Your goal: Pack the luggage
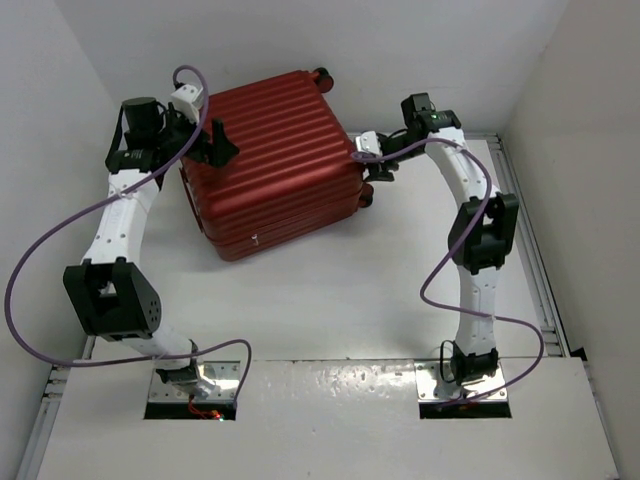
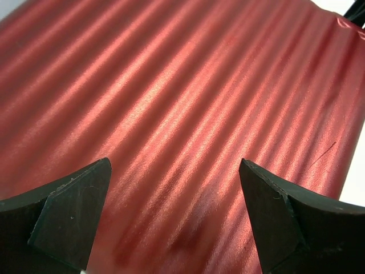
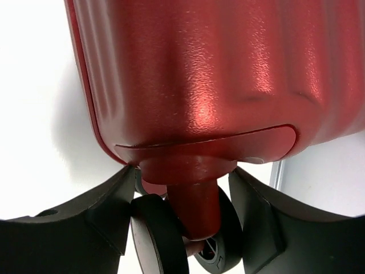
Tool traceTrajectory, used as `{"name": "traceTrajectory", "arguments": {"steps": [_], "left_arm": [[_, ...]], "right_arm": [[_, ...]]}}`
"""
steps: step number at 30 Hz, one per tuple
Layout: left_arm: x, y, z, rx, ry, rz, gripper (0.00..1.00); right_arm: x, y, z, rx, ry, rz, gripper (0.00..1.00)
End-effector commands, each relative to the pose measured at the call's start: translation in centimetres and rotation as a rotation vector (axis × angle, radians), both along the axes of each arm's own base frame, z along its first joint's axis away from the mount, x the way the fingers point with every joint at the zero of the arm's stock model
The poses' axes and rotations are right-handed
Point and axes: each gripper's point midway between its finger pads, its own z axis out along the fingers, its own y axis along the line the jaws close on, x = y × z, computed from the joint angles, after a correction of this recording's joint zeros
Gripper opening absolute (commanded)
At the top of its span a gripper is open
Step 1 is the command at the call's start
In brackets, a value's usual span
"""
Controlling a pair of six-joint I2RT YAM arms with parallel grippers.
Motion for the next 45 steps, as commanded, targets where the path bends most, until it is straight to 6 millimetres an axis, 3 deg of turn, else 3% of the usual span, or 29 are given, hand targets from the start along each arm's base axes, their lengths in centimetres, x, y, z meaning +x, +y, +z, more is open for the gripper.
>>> {"name": "traceTrajectory", "arguments": {"steps": [1, 6, 7, 9, 10, 11, 12, 14, 15, 16, 17, 18, 19, 20, 21, 22, 24, 26, 27, 29, 31, 33, 35, 37, 38, 40, 42, 43, 45], "left_arm": [[-0.9, 0.5, 3.2, 0.0, -0.094, 0.015, 1.0], [-1.4, 0.9, 5.3, -0.005, -0.173, 0.055, 1.0], [-1.9, 0.8, 5.5, -0.005, -0.181, 0.055, 1.0], [-2.3, 0.7, 6.1, -0.012, -0.195, 0.057, 1.0], [-2.6, 0.7, 6.0, -0.012, -0.194, 0.057, 1.0], [-3.3, 0.6, 6.2, -0.019, -0.196, 0.059, 1.0], [-3.5, 0.5, 6.6, -0.018, -0.212, 0.059, 1.0], [-4.3, 0.4, 6.3, -0.025, -0.212, 0.061, 1.0], [-5.0, 0.3, 6.9, -0.023, -0.23, 0.06, 1.0], [-5.3, 0.3, 6.9, -0.023, -0.23, 0.06, 1.0], [-5.6, 0.4, 6.8, -0.03, -0.224, 0.075, 1.0], [-5.8, 0.1, 6.5, -0.049, -0.206, 0.083, 1.0], [-6.0, 0.2, 6.9, -0.056, -0.212, 0.099, 1.0], [-6.1, 0.1, 6.9, -0.069, -0.204, 0.102, 1.0], [-6.6, -0.6, 6.5, -0.095, -0.176, 0.094, 1.0], [-6.3, -0.1, 6.5, -0.095, -0.173, 0.129, 1.0], [-6.9, 0.1, 5.8, -0.095, -0.134, 0.175, 1.0], [-6.9, 2.4, 5.4, -0.089, -0.107, 0.308, 1.0], [-7.3, 4.9, 5.3, -0.12, -0.08, 0.413, 1.0], [-8.0, 8.1, 5.9, -0.163, -0.08, 0.535, 1.0], [-9.1, 10.8, 5.7, -0.178, -0.043, 0.576, 1.0], [-10.2, 10.4, 5.3, -0.199, 0.009, 0.498, 1.0], [-12.1, 11.4, 4.1, -0.194, 0.074, 0.497, 0.92], [-13.6, 11.9, 3.2, -0.19, 0.119, 0.491, 0.77], [-15.0, 11.7, 1.6, -0.136, 0.168, 0.44, 0.54], [-17.7, 11.4, 0.2, -0.073, 0.231, 0.348, 0.33], [-18.9, 10.6, -0.9, -0.043, 0.284, 0.248, 0.28], [-19.6, 10.5, -1.3, -0.03, 0.308, 0.224, 0.27], [-20.7, 10.3, -2.0, -0.021, 0.351, 0.195, 0.27]], "right_arm": [[-2.2, -0.5, 1.7, -0.015, 0.006, 0.046, 0.43], [-8.7, -0.6, 2.5, -0.03, 0.187, 0.07, 0.42], [-11.3, -0.4, 2.6, -0.022, 0.297, 0.042, 0.42], [-14.5, 0.2, 3.8, -0.005, 0.411, -0.007, 0.4], [-16.4, 0.5, 2.3, -0.014, 0.507, -0.021, 0.39], [-17.7, 1.0, 4.0, 0.007, 0.5, -0.026, 0.39], [-18.8, 1.4, 4.2, 0.02, 0.593, -0.087, 0.39], [-20.8, 2.9, 3.0, 0.058, 0.761, -0.175, 0.41], [-21.5, 3.6, 5.3, 0.126, 0.786, -0.218, 0.48], [-22.6, 4.0, 4.3, 0.126, 0.861, -0.253, 0.54], [-23.7, 4.8, 4.8, 0.162, 1.013, -0.38, 0.62], [-22.5, 5.8, 5.5, 0.228, 0.969, -0.383, 0.68], [-23.6, 5.9, 6.0, 0.261, 0.98, -0.403, 0.72], [-22.4, 7.0, 6.6, 0.35, 1.045, -0.478, 0.74], [-22.5, 7.3, 6.9, 0.373, 1.059, -0.492, 0.78], [-23.1, 7.6, 6.8, 0.382, 1.077, -0.488, 0.81], [-22.4, 8.4, 7.9, 0.406, 1.062, -0.479, 0.81], [-22.5, 9.0, 7.7, 0.39, 1.067, -0.475, 0.81], [-22.1, 9.0, 7.7, 0.392, 1.072, -0.485, 0.8], [-22.1, 9.1, 7.3, 0.378, 1.096, -0.487, 0.78], [-22.2, 9.2, 7.4, 0.368, 1.1, -0.464, 0.78], [-22.9, 9.1, 7.5, 0.354, 1.079, -0.4, 0.8], [-22.8, 8.6, 7.8, 0.366, 1.051, -0.396, 0.77], [-22.7, 8.1, 7.4, 0.362, 1.046, -0.408, 0.72], [-22.6, 8.0, 7.4, 0.364, 1.037, -0.398, 0.7], [-23.1, 7.6, 7.1, 0.335, 1.067, -0.38, 0.68], [-23.9, 7.4, 8.1, 0.31, 1.057, -0.324, 0.74], [-25.4, 6.8, 7.3, 0.255, 1.129, -0.325, 0.76], [-25.6, 7.1, 7.4, 0.227, 1.133, -0.301, 0.78]]}}
